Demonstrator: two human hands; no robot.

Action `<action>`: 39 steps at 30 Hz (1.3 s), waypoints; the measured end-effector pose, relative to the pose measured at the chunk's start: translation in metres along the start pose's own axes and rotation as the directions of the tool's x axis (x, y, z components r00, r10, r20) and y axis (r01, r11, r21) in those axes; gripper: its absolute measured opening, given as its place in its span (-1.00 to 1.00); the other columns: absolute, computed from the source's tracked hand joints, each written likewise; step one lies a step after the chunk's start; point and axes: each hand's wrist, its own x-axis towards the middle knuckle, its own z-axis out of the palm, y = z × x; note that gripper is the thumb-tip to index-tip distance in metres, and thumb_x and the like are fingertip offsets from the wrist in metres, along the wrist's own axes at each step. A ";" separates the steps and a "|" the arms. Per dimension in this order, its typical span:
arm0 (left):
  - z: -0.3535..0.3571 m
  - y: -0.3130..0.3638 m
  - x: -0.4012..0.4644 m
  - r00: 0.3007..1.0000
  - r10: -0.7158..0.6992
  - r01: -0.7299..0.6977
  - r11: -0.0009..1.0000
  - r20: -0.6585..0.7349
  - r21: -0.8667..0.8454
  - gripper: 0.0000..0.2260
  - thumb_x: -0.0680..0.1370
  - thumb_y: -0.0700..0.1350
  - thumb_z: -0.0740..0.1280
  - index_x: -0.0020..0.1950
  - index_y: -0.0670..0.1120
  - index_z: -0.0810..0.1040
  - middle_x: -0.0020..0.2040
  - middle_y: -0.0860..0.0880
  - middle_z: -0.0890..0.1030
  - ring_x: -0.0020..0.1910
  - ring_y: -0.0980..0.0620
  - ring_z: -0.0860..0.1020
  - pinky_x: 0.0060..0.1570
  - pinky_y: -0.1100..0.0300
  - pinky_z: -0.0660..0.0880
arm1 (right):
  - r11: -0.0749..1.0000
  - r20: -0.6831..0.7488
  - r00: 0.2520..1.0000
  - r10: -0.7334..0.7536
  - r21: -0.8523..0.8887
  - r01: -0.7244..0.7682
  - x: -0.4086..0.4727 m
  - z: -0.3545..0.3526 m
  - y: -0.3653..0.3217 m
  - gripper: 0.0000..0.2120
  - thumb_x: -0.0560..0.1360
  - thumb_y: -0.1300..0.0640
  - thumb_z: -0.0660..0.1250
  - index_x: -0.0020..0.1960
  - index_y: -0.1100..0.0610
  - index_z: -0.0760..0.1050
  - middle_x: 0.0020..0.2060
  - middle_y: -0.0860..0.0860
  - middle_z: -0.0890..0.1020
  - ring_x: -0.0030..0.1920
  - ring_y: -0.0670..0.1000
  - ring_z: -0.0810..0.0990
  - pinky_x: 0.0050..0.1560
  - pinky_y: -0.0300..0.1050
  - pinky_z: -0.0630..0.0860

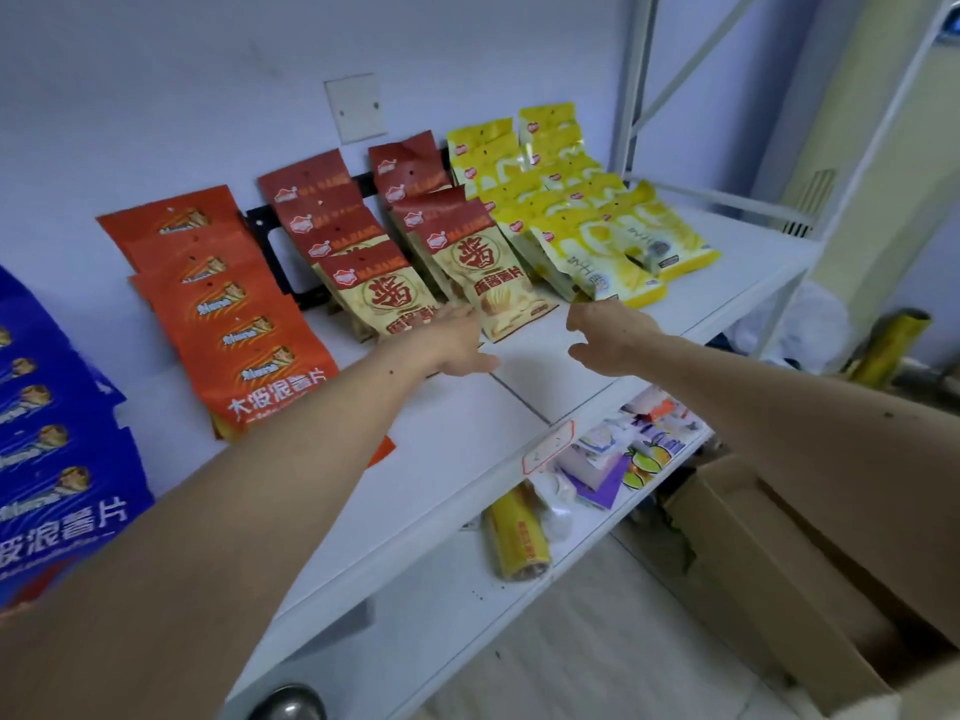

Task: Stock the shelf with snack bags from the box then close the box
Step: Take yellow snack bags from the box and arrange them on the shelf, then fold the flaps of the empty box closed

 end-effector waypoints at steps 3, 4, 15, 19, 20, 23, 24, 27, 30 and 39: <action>-0.001 0.049 0.025 0.999 0.041 -0.041 0.999 -0.002 -0.004 -0.27 0.59 0.16 0.22 0.57 -0.18 -0.02 0.58 -0.12 0.02 0.55 -0.14 -0.01 0.47 -0.15 0.07 | 1.000 -0.014 1.000 0.017 -0.023 -0.017 -0.003 0.001 0.053 -0.64 0.55 0.08 0.26 0.31 0.13 0.39 0.22 0.10 0.50 0.21 0.16 0.48 0.00 0.00 0.52; -0.001 0.066 0.033 0.998 0.063 -0.064 0.998 -0.008 -0.008 -0.29 0.59 0.16 0.22 0.56 -0.20 0.01 0.57 -0.14 0.04 0.54 -0.14 0.01 0.47 -0.10 0.09 | 0.999 -0.024 0.999 0.026 -0.022 -0.026 -0.004 0.002 0.071 -0.64 0.55 0.09 0.27 0.32 0.14 0.40 0.22 0.10 0.50 0.22 0.16 0.47 -0.02 -0.02 0.51; 0.014 0.250 0.127 0.939 0.337 -0.344 0.931 -0.073 -0.120 -0.30 0.61 0.07 0.25 0.57 -0.21 -0.03 0.59 -0.14 -0.03 0.56 -0.09 -0.06 0.50 0.02 0.03 | 0.973 0.014 0.974 0.225 0.053 -0.225 -0.036 0.034 0.252 -0.86 0.46 0.20 0.28 0.01 0.13 0.43 -0.04 0.09 0.45 0.05 0.19 0.53 -0.15 -0.02 0.48; 0.030 0.304 0.167 0.892 0.425 -0.446 0.881 -0.150 -0.156 -0.40 0.59 0.02 0.29 0.51 -0.20 0.15 0.52 -0.13 0.18 0.52 -0.12 0.13 0.44 0.02 0.19 | 0.941 0.040 0.943 0.330 0.069 -0.332 -0.040 0.057 0.307 -0.81 0.42 0.16 0.30 0.03 0.09 0.49 -0.01 0.06 0.52 0.01 0.13 0.54 -0.09 0.00 0.57; 0.035 0.316 0.177 0.882 0.444 -0.466 0.871 -0.157 -0.158 -0.45 0.58 0.01 0.30 0.47 -0.20 0.21 0.47 -0.12 0.25 0.48 -0.12 0.20 0.38 0.03 0.25 | 0.933 0.050 0.937 0.347 0.079 -0.350 -0.040 0.063 0.320 -0.81 0.42 0.14 0.30 0.04 0.08 0.50 0.00 0.07 0.54 0.00 0.14 0.54 -0.08 0.01 0.58; 0.049 0.346 0.210 0.875 0.472 -0.483 0.857 -0.104 -0.179 -0.56 0.57 -0.02 0.30 0.35 -0.21 0.31 0.36 -0.13 0.34 0.38 -0.12 0.30 0.27 0.04 0.33 | 0.908 0.066 0.914 0.400 0.109 -0.405 -0.043 0.073 0.353 -0.74 0.43 0.16 0.29 0.12 0.09 0.53 0.08 0.09 0.56 0.08 0.16 0.55 0.01 0.06 0.56; 0.055 0.355 0.221 0.874 0.479 -0.485 0.855 -0.078 -0.185 -0.62 0.57 -0.02 0.30 0.27 -0.21 0.34 0.30 -0.13 0.37 0.33 -0.12 0.33 0.20 0.05 0.35 | 0.899 0.065 0.909 0.412 0.131 -0.417 -0.044 0.077 0.364 -0.73 0.44 0.18 0.30 0.13 0.08 0.54 0.09 0.08 0.55 0.11 0.16 0.53 0.04 0.06 0.55; 0.073 0.381 0.252 0.858 0.513 -0.505 0.842 -0.008 -0.188 -0.67 0.57 -0.03 0.28 0.24 -0.17 0.34 0.25 -0.13 0.37 0.32 -0.12 0.34 0.10 0.07 0.34 | 0.864 0.080 0.875 0.478 0.135 -0.485 -0.045 0.097 0.401 -0.72 0.48 0.17 0.30 0.19 0.08 0.51 0.14 0.08 0.54 0.14 0.14 0.52 0.00 0.01 0.53; 0.103 0.403 0.280 0.846 0.526 -0.500 0.839 0.089 -0.213 -0.45 0.60 -0.01 0.26 0.50 -0.19 0.16 0.49 -0.12 0.21 0.47 -0.11 0.20 0.36 -0.01 0.27 | 0.808 0.133 0.819 0.558 0.140 -0.573 -0.046 0.125 0.436 -0.74 0.53 0.14 0.25 0.21 0.12 0.46 0.13 0.10 0.53 0.13 0.16 0.52 -0.02 -0.01 0.52; 0.216 0.453 0.354 0.842 0.459 -0.413 0.887 0.285 -0.208 -0.29 0.60 0.12 0.23 0.59 -0.12 -0.04 0.58 -0.11 0.05 0.54 -0.11 0.08 0.47 -0.03 0.15 | 0.690 0.280 0.704 0.653 0.162 -0.705 -0.074 0.230 0.513 -0.66 0.52 0.08 0.30 0.25 0.16 0.40 0.13 0.13 0.50 0.10 0.17 0.52 0.08 0.13 0.54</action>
